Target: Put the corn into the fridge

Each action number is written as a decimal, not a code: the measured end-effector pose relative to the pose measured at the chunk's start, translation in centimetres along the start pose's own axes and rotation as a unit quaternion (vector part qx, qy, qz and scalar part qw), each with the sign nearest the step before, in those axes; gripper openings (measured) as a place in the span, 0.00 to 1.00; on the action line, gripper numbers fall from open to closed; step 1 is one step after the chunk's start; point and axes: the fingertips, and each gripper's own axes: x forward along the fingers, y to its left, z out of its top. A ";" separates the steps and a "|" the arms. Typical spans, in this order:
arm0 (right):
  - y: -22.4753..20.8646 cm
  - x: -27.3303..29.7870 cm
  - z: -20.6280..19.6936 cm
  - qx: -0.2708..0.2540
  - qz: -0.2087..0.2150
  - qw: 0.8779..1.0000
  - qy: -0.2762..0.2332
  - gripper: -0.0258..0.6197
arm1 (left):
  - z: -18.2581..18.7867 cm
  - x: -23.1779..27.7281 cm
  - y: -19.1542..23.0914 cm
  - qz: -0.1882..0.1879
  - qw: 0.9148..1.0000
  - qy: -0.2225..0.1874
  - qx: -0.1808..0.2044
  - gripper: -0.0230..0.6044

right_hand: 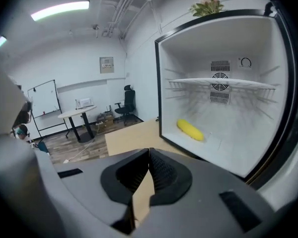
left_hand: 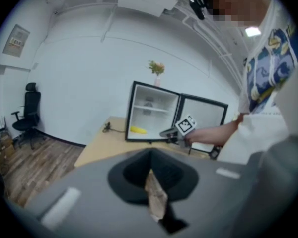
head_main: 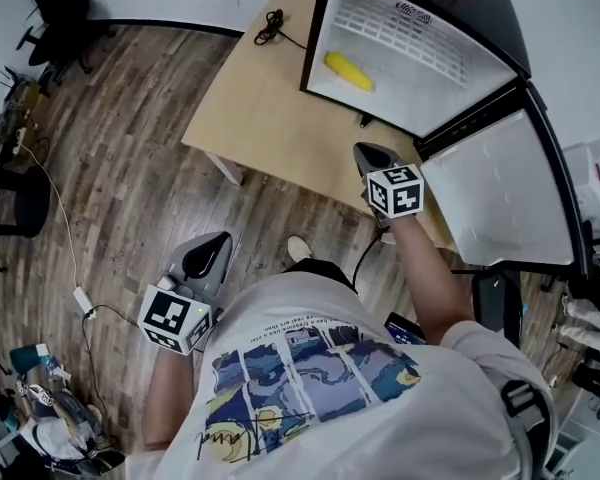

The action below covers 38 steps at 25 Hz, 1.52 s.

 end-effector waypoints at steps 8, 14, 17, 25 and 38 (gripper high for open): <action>10.6 -6.4 -2.6 0.011 0.061 0.998 -0.005 0.06 | -2.2 -4.3 -1.1 -0.021 1.000 0.003 0.001 0.05; 18.0 -9.5 -4.0 0.002 0.111 0.994 -0.006 0.06 | -5.1 -7.4 -2.5 -0.031 0.999 0.011 -0.006 0.05; 21.7 -10.8 -5.2 -0.008 0.141 0.990 0.013 0.06 | -6.6 -8.8 -3.4 -0.043 0.999 0.019 -0.007 0.05; 26.5 -13.6 -5.1 -0.016 0.162 0.987 -0.005 0.06 | -7.8 -11.1 -4.6 -0.054 0.998 0.013 -0.018 0.05; 30.6 -16.3 -4.9 -0.048 0.188 0.981 -0.024 0.06 | -9.9 -13.3 -6.1 -0.050 0.998 0.007 -0.033 0.05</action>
